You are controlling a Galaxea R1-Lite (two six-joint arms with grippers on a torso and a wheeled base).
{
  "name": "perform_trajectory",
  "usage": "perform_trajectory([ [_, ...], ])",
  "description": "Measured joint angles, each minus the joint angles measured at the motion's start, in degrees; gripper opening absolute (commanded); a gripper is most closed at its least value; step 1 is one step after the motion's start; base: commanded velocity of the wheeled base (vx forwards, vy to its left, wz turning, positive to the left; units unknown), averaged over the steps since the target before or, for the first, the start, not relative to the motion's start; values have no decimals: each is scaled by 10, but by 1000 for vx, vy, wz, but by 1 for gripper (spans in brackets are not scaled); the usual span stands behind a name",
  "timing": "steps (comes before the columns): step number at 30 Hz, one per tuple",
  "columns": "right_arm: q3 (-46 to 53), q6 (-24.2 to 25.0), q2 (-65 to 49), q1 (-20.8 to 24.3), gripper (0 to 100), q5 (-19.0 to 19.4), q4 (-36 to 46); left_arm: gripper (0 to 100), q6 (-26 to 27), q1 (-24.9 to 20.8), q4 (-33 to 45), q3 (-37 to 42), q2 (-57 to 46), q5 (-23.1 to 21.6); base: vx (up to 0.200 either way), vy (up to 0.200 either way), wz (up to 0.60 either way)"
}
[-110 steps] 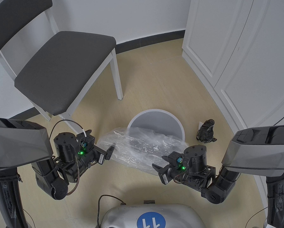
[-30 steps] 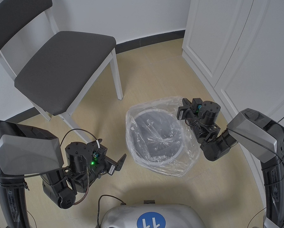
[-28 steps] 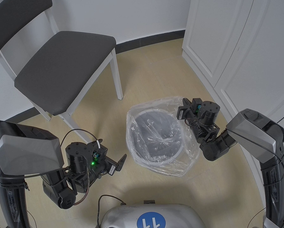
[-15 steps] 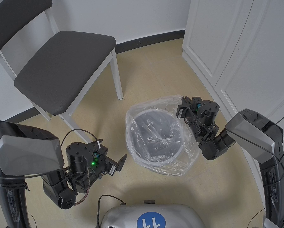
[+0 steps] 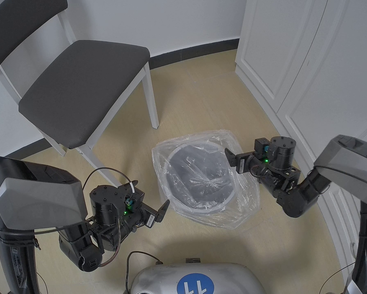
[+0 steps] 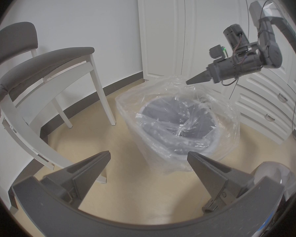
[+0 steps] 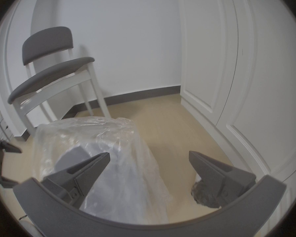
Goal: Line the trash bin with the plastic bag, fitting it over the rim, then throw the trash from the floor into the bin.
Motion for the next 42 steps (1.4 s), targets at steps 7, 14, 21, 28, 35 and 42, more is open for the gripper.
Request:
perform_trajectory([
  [7,99,-36,-97,-10,100,43,77,100,-50,-18,0,-49,14,49,0,0,0],
  [14,123,-65,-122,-20,100,50,129,100,-83,-33,1,-112,41,107,0,0,0],
  [21,112,-95,-96,-44,100,50,133,100,-98,-37,1,-148,60,123,0,0,0],
  [28,71,-99,-66,-84,100,43,128,100,-106,-33,2,-190,79,152,0,0,0],
  [35,35,-96,-40,-93,100,5,111,100,-107,-28,2,-234,98,176,0,0,0],
  [42,22,-79,-28,-87,100,2,67,100,-117,-22,2,-260,108,186,0,0,0],
])
